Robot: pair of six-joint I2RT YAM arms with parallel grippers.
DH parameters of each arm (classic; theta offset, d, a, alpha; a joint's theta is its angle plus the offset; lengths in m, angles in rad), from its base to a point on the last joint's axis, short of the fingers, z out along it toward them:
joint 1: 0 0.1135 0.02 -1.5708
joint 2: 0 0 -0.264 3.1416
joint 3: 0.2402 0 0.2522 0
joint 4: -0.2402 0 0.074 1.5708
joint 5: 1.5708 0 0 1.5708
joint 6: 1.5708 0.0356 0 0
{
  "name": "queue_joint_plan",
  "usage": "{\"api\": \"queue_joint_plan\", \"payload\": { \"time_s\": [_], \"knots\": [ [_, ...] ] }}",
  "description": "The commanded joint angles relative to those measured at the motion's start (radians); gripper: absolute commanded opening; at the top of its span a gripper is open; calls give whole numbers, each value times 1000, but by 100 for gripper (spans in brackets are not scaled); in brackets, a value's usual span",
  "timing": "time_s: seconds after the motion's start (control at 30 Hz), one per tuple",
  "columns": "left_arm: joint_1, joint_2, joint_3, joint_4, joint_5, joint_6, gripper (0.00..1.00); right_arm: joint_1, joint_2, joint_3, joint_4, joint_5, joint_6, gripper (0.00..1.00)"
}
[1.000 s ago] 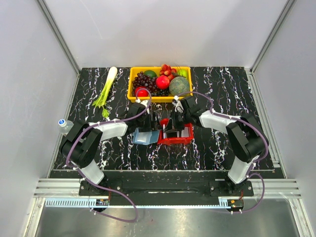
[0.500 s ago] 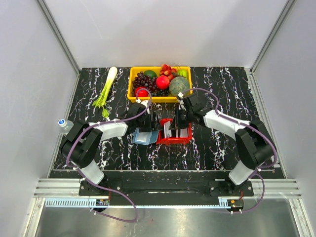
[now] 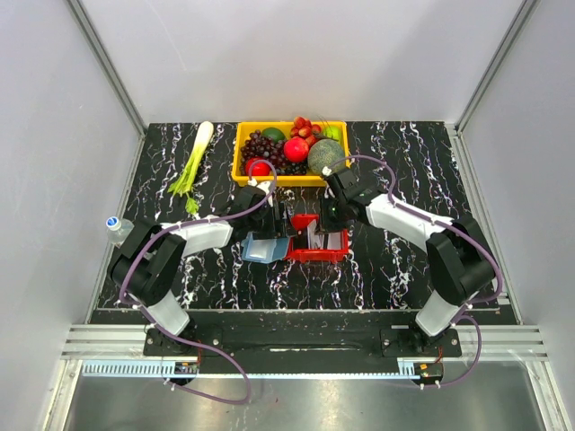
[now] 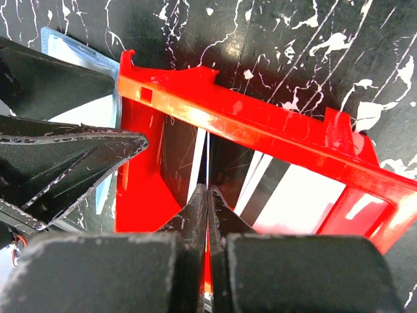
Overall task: Put the credit cards into the card holder
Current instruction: Pick up the credit card from the storage box.
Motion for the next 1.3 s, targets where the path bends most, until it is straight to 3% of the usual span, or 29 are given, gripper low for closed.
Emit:
{"api": "queue_joint_plan", "payload": {
  "time_s": [0.0,0.43,0.7,1.07,1.27],
  "knots": [
    [-5,-52,37,-8,-12,23,77,9,-40,56,-20,80,-25,0],
    [-5,-95,46,-37,-33,38,77,11,-168,55,-69,121,-21,0],
    [-4,-144,49,-69,-63,45,79,16,-198,69,-1,15,37,0],
    [-5,-132,37,-43,55,32,72,23,-267,52,0,100,53,0],
    [-2,-192,6,-74,-4,12,71,29,-271,46,44,-4,97,0]
  ]
}}
